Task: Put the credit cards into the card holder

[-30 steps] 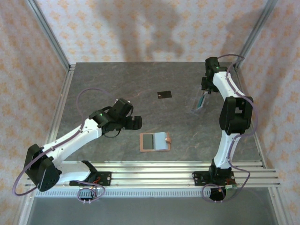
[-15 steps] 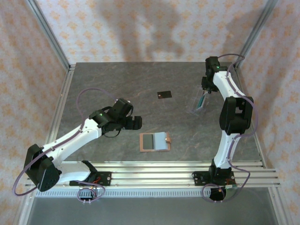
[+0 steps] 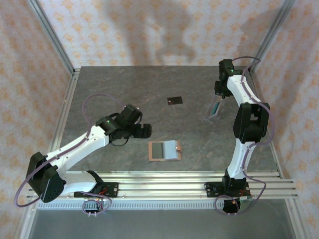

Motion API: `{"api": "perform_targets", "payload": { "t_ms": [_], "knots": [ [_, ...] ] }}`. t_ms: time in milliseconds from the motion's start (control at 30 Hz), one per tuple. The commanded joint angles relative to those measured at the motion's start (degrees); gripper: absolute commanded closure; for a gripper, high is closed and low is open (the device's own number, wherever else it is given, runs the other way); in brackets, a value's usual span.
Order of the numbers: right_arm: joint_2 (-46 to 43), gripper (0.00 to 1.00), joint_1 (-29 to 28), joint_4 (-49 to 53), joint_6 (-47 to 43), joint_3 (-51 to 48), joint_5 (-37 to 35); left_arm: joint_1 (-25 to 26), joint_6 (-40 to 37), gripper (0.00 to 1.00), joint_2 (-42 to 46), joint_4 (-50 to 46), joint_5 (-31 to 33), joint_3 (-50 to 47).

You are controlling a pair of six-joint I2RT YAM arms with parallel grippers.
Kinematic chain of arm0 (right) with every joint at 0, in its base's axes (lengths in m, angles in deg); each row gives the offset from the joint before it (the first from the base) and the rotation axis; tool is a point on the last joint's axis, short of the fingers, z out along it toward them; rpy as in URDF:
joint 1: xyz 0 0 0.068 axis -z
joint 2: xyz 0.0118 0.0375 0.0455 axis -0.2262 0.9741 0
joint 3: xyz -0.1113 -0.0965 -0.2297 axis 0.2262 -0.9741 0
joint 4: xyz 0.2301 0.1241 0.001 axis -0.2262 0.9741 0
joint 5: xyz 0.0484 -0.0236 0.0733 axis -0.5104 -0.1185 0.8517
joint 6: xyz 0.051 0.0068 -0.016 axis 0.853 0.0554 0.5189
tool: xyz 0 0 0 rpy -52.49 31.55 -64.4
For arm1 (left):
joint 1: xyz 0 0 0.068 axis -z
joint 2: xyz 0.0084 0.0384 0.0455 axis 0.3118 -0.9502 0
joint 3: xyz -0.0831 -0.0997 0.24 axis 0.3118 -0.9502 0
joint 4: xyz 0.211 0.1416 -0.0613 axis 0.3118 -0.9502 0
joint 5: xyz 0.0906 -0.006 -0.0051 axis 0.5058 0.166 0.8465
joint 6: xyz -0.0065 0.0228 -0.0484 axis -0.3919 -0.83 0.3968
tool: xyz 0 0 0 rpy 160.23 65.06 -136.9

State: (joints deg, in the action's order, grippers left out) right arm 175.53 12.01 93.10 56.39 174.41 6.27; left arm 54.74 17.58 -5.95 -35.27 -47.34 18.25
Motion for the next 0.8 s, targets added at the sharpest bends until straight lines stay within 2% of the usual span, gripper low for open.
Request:
{"api": "perform_targets", "payload": {
  "t_ms": [0, 67, 300, 400, 533, 667, 767],
  "knots": [
    [-1.21, 0.82, 0.27, 2.00, -0.27, 1.93, -0.31, -0.54, -1.14, 0.03, -0.26, 0.08, 0.18, 0.85],
    [-1.18, 0.77, 0.27, 2.28, -0.20, 2.12, -0.52, -0.54, -1.15, 0.03, -0.33, 0.13, 0.18, 0.91],
    [-1.51, 0.44, 0.25, 4.44, -0.54, 3.19, -1.49, -0.54, -1.42, 0.03, -0.93, 0.70, -0.30, 0.91],
    [-0.68, 0.33, 0.35, 5.05, -1.25, 3.49, -3.09, -0.54, -1.49, 0.03, -1.92, 1.42, -0.94, 1.04],
    [1.02, 0.29, 1.59, 6.07, -0.15, 4.13, 1.08, -0.54, -1.32, 0.03, -3.45, 2.90, -1.49, 1.20],
    [-0.96, 0.31, 5.47, 0.50, 3.17, 0.08, 13.40, -0.54, -1.70, 0.02, -6.32, 3.48, -2.78, 3.80],
    [-0.26, 0.35, 6.76, 0.98, 2.80, 1.24, 15.20, -0.54, -2.42, 0.02, -8.25, 3.03, -3.43, 6.03]
  ]
}}
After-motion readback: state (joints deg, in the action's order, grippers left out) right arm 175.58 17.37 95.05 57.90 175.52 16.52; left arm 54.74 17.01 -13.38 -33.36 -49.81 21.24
